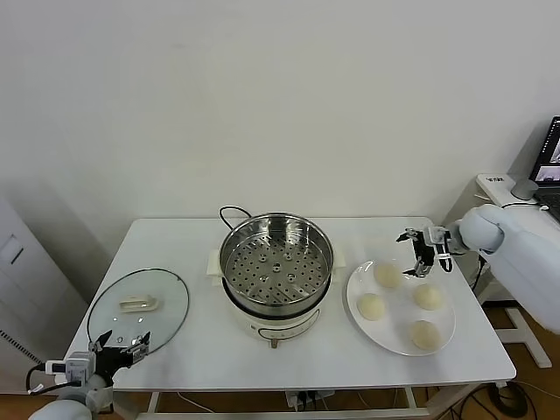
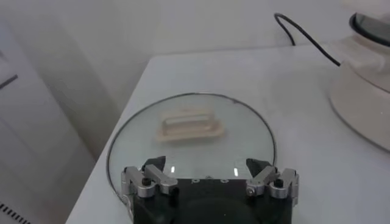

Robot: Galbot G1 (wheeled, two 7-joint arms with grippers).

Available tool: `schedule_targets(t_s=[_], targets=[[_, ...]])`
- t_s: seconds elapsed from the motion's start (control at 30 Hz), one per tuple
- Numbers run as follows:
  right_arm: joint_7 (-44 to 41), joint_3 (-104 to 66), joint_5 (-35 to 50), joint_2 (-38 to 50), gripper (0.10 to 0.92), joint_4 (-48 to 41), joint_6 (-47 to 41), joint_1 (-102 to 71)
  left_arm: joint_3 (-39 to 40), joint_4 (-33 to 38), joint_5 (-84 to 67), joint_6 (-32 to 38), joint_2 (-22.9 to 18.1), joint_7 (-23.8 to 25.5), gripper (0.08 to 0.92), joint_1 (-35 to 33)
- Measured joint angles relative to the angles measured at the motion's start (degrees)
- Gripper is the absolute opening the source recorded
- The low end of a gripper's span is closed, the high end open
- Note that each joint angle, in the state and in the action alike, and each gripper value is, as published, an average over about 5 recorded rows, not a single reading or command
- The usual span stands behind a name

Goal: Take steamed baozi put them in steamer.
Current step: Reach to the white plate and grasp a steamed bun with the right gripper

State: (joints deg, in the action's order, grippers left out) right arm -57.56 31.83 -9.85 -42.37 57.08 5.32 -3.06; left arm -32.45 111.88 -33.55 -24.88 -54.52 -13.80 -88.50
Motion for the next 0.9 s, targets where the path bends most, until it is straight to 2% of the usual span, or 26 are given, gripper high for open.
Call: schedule_targets(t_s=[0.5,0.7,0.9], targets=[[0.08,0.19,-6.27,-8.26,0.811,-10.95,3.45,-0.99,0.17,-0.56,0.13,-0.02,0.24,-0.03,0.823,-0.03],[0.62,-0.77,-7.33,-10.13,0.728,-12.99,3.70,-1.31,0.17,0.03,0.16,-0.02,0.23,-0.06,0.823,-0.12],[0.29,-0.94,-7.85,-10.78,0.598,-13.61,3.80,-1.26,0.11,0.52,0.18,-0.03,0.23,-0.13,0.823,-0.55]])
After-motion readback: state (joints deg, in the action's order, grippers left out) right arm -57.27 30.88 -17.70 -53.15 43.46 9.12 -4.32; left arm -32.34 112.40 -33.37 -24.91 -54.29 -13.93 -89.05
